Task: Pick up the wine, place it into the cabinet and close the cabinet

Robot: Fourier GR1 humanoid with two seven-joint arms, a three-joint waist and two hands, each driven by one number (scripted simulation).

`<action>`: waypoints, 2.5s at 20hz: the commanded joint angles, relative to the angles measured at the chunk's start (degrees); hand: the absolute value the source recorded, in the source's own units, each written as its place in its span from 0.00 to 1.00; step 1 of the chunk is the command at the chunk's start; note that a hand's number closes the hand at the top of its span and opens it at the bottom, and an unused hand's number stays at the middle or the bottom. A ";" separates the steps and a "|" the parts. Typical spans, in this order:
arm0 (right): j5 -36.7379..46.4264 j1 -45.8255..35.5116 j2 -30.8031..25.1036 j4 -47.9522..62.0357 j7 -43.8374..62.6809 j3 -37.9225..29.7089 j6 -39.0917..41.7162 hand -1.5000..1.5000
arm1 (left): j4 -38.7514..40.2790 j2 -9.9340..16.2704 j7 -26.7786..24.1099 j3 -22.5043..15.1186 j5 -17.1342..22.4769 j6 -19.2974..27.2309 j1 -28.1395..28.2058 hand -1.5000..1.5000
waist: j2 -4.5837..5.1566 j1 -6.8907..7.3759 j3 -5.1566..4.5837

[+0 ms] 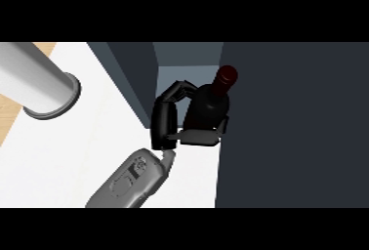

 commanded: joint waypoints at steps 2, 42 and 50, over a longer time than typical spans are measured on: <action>-4.21 3.45 -0.06 -10.65 2.83 0.06 -0.08 0.00 | 2.11 -0.01 -2.34 -0.02 -0.43 -0.53 0.19 1.00 | -0.10 0.16 0.01; -6.66 2.95 0.07 -4.56 -1.03 -1.94 1.27 0.00 | 43.60 0.69 -19.58 21.95 5.80 -10.61 -24.74 1.00 | 0.33 -0.60 0.00; -5.07 1.59 0.23 -2.42 -1.88 -0.97 1.58 0.00 | 52.36 0.00 -23.77 24.01 10.34 -10.64 -30.63 1.00 | 0.72 -1.93 -0.02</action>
